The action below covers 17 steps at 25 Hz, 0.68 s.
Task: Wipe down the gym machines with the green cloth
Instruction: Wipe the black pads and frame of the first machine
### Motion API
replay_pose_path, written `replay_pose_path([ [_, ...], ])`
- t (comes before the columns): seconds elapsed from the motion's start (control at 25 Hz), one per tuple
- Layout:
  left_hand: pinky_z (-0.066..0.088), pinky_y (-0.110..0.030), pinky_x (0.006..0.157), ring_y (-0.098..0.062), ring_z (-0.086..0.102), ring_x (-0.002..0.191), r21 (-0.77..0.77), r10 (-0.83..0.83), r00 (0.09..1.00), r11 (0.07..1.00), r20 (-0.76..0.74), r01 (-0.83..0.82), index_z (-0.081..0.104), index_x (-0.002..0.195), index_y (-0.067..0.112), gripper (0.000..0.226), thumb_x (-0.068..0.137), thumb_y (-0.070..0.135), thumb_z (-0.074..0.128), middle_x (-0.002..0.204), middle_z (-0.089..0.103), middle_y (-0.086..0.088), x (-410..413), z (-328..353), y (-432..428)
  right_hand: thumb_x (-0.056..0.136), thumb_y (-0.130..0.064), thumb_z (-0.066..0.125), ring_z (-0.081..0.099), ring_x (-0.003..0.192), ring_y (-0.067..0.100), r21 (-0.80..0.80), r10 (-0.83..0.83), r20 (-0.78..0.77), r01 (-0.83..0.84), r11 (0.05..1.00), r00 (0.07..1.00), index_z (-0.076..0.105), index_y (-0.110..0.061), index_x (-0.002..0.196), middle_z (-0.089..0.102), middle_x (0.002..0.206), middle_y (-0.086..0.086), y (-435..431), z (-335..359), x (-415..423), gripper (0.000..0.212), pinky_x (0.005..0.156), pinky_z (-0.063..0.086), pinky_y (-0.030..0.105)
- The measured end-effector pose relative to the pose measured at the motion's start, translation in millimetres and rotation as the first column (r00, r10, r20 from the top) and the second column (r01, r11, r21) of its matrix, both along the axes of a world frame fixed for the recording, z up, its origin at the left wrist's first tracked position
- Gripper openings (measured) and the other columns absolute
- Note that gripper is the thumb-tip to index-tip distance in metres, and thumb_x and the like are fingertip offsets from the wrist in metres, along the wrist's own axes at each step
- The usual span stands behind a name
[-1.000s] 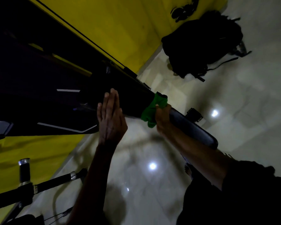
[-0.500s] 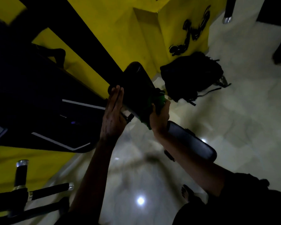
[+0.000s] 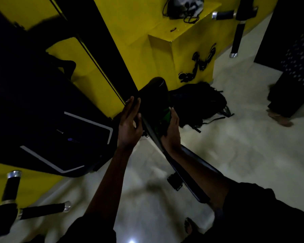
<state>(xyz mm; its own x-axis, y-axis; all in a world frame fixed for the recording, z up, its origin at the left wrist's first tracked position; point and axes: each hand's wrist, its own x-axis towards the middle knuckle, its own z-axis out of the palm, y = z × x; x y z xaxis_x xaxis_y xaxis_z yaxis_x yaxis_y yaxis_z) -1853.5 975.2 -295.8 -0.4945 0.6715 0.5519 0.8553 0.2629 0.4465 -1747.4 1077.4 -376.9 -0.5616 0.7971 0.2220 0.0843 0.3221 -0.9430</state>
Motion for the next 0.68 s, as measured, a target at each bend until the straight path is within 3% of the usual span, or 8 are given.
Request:
replay_pose_path([
  [0.12,0.052,-0.049,0.099,-0.023,0.038,0.144,0.02,0.028,0.999,0.999,0.045,-0.028,0.039,0.151,0.012,0.049,0.103,0.014,0.049,0.16,0.032,0.0,-5.5,-5.1,-1.5,0.1,-0.038,0.047,0.031,0.148,0.025,0.104,-0.035,-0.048,0.04,0.994,0.998,0.028,-0.017,0.155,0.026,0.161,0.006,4.4,30.6,-5.4,0.061,0.109,0.045,0.05],
  [0.24,0.048,-0.046,0.105,-0.029,0.044,0.14,0.016,0.052,0.99,0.998,0.129,-0.054,0.036,0.151,0.005,0.053,0.101,0.017,0.045,0.157,0.036,-0.009,-3.1,-9.3,-10.7,0.101,-0.022,0.054,0.033,0.147,0.026,0.283,-0.009,-0.068,0.028,0.959,0.998,0.036,-0.019,0.153,0.031,0.16,0.006,20.7,46.5,-7.4,0.055,0.103,0.051,0.047],
  [0.32,0.043,-0.034,0.11,-0.026,0.043,0.14,-0.021,0.077,0.975,0.997,0.208,-0.075,0.043,0.148,0.006,0.057,0.095,0.026,0.044,0.156,0.037,-0.009,-2.4,-18.7,-19.9,0.095,-0.013,0.058,0.032,0.148,0.026,0.395,0.023,-0.069,0.006,0.919,0.997,0.041,-0.018,0.151,0.035,0.159,0.005,28.1,58.2,-8.7,0.059,0.106,0.049,0.043],
  [0.36,0.042,-0.033,0.111,-0.026,0.041,0.14,-0.036,0.085,0.968,0.996,0.238,-0.078,0.047,0.144,0.005,0.055,0.094,0.027,0.047,0.156,0.039,-0.01,-4.2,-25.0,-24.6,0.091,-0.01,0.059,0.032,0.148,0.026,0.464,0.042,-0.041,-0.018,0.886,0.998,0.044,-0.017,0.15,0.038,0.157,0.005,30.8,66.3,-12.3,0.061,0.109,0.046,0.041],
  [0.48,0.046,-0.049,0.105,-0.026,0.043,0.139,-0.036,0.148,0.929,0.989,0.339,-0.144,0.048,0.142,0.007,0.056,0.094,0.035,0.054,0.149,0.044,-0.01,-14.1,-50.7,-35.7,0.081,-0.014,0.063,0.041,0.141,0.028,0.652,0.049,0.1,-0.103,0.751,0.994,0.051,-0.015,0.144,0.05,0.148,0.007,42.9,93.7,-24.3,0.064,0.11,0.043,0.043],
  [0.6,0.046,-0.043,0.106,-0.022,0.046,0.136,-0.003,0.211,0.826,0.969,0.522,-0.246,0.039,0.147,0.012,0.065,0.094,0.048,0.052,0.149,0.045,-0.008,-8.5,-68.2,-41.2,0.083,-0.024,0.067,0.049,0.133,0.029,0.72,0.116,0.221,-0.242,0.65,0.968,0.054,-0.014,0.14,0.057,0.14,0.007,46.3,113.3,-33.0,0.06,0.107,0.043,0.043],
  [0.68,0.044,-0.035,0.105,-0.027,0.048,0.133,-0.098,0.215,0.778,0.976,0.591,-0.195,0.043,0.144,0.007,0.054,0.098,0.032,0.056,0.145,0.049,-0.012,4.2,-71.9,-31.8,0.084,-0.025,0.067,0.054,0.127,0.03,0.735,0.212,0.295,-0.363,0.572,0.932,0.054,-0.014,0.14,0.059,0.137,0.007,43.8,121.9,-36.0,0.059,0.102,0.046,0.042],
])
